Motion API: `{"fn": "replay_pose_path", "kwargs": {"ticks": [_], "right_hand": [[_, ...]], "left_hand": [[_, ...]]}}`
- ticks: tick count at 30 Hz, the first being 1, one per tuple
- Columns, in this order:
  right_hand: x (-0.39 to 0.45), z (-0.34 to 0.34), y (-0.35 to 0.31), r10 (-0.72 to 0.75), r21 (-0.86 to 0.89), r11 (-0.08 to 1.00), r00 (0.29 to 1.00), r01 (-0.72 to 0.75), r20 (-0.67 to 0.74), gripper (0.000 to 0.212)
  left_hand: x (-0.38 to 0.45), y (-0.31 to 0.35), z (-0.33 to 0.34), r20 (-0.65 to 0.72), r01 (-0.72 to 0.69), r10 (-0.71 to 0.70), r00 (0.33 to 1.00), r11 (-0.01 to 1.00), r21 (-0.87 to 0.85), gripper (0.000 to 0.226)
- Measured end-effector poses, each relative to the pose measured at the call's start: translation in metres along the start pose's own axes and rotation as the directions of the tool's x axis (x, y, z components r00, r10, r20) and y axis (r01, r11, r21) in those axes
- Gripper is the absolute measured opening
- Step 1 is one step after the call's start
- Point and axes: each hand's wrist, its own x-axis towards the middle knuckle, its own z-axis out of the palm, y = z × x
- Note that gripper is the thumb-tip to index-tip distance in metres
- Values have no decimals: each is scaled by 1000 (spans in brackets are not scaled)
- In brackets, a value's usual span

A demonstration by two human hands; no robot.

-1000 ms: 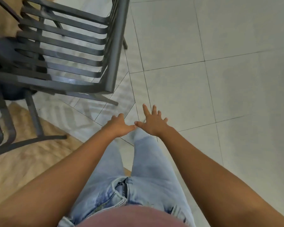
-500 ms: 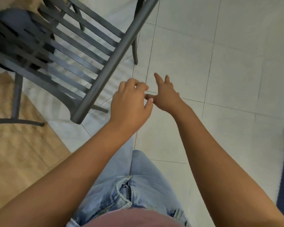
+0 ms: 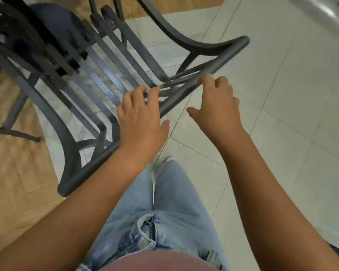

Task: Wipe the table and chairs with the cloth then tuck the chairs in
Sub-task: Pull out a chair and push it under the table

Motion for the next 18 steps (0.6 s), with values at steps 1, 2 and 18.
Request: {"fn": "replay_pose_path", "kwargs": {"ticks": [1,2,18], "right_hand": [[7,-3,0,-55,-26,998,997,54,-46,58],[15,-5,1,-118,-54,992,990,114,-77,60],[138,-13,38,-587,-301,539,607,787,536,89]], "left_hand": [[3,-1,1,9,28,-29,1000,999,17,66],[6,-2,2,23,58,-59,998,998,40,67],[-3,-5,25,133,595,-618,775,784,178,70]]}}
